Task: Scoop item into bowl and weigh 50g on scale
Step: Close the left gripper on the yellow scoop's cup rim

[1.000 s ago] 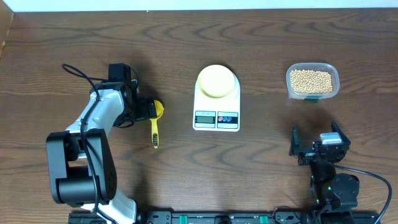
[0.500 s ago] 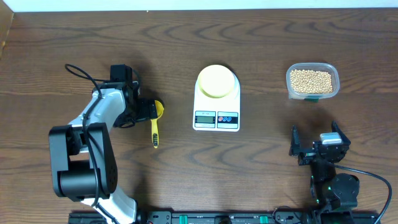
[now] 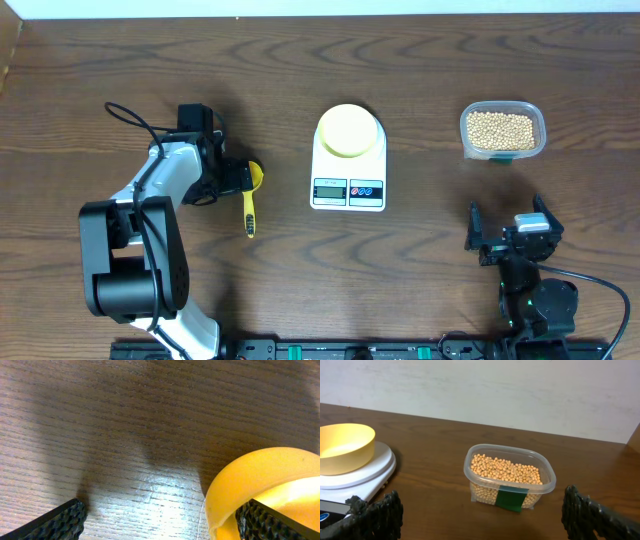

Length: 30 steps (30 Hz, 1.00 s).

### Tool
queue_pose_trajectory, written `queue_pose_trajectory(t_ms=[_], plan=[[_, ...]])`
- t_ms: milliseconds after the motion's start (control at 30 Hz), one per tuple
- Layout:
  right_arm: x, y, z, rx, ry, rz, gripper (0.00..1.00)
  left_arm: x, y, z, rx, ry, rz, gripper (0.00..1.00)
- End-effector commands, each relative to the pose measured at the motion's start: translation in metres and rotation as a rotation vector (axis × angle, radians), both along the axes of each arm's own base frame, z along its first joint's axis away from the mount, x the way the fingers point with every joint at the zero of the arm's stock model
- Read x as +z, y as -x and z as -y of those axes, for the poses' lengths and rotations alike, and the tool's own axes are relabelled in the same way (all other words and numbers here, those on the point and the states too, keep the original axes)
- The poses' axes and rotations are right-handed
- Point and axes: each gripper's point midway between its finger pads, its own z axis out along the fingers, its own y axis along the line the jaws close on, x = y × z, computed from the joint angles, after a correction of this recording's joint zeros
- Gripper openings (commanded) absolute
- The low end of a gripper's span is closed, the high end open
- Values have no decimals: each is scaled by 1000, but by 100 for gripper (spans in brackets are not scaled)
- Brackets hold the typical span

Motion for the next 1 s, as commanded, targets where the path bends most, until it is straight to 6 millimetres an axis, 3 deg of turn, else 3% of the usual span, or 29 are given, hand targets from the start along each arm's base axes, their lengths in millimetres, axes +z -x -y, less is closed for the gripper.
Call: queue_pose_trajectory(t_ms=[0,400,600,967], plan=[[0,0,-3,13,6,0,99,-15,10,-3,2,-5,-51,98],[0,0,-3,13,6,0,99,-15,9,-3,2,-6,-48,98],[0,0,-3,13,6,0,99,-15,9,-3,2,-6,-48,65],[0,0,-3,13,6,0,99,-15,9,-3,2,-6,-47,31]])
